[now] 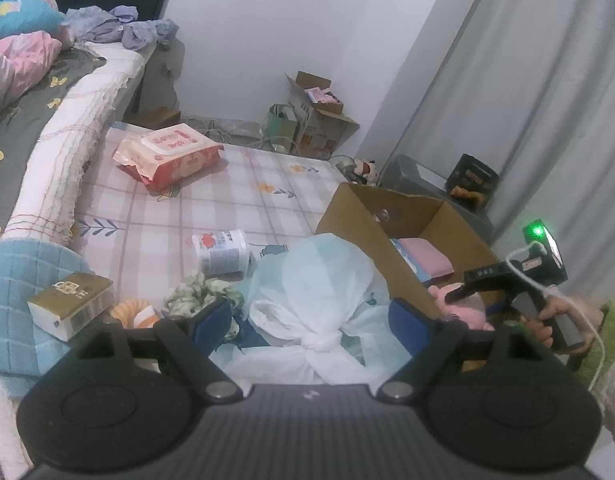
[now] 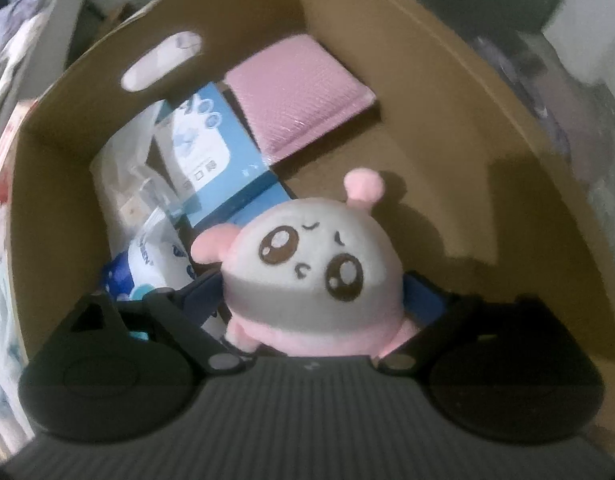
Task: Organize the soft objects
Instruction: 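Lower the plush doll into the box and open the right tool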
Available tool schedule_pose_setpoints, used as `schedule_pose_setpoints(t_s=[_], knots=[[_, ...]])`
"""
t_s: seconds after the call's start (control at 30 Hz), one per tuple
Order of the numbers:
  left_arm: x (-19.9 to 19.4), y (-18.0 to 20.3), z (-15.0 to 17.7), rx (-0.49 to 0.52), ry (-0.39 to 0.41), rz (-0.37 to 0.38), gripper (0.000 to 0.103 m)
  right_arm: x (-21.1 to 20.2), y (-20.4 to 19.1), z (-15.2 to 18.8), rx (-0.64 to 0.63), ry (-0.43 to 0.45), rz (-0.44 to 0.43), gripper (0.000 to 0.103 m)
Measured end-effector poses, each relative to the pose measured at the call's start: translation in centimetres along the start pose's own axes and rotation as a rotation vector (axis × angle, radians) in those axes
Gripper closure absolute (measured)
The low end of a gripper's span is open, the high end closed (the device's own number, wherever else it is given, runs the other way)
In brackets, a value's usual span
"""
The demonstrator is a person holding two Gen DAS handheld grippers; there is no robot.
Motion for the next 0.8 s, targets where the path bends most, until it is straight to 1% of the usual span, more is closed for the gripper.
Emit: schedule_pose_setpoints(t_s=[0.13,0.2,0.27,0.33,0.4,0.47,0.57,0.67,0.8], knots=[[0.2,0.1,-0.1,0.0,-0.002,-0.003,0.016,-0.7,-1.5,0.2,-0.14,0.033,-0.054,0.013],[0.3,0.1,-0.1,-0.002,-0.005,-0.004,0.016,-1.2,-2.6,0.2,-0.22,0.061,-0.066,0.013],[0.5,0.2,-0.1,-0.002,-0.007,-0.007,0.016,-1.7,-4.1,0.2,-0.328,0.103,-0.052,0.013],[0.5,0.2,-0.2,0.0,-0.007,-0.008,0.016,-1.8,-5.3,0.1,-0.42,0.135,-0.017,0.012],[0.5,0.3,-0.2,0.004,-0.007,-0.01,0.016,-1.6,-5.6,0.1,-0.468,0.134,0.011,0.01],[0.6,0.3,-0.2,0.006,-0.008,-0.014,0.016,-0.9,-5.3,-0.1,-0.474,0.107,0.031,0.008],[0.5,0.3,-0.2,0.005,-0.008,-0.02,0.016,-0.3,-4.4,-0.4,-0.418,0.071,0.009,0.008],[0.4,-0.1,-0.1,0.0,-0.007,-0.028,0.016,-1.1,-3.9,-0.5,-0.365,0.087,-0.046,0.008],[-0.3,-0.6,-0.1,-0.007,0.004,-0.035,0.016,-2.6,-3.6,-0.5,-0.324,0.122,-0.085,0.007]])
Point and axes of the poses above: each gripper's, at about its wrist camera, not at the fingertips, and x roughly the way its jaws point, y to its right, z to its underside, the point moved 9 cm from there along x, roughly the way its jaws point, and after that the axes turned 9 degrees about -y, right-handed, at the moved point
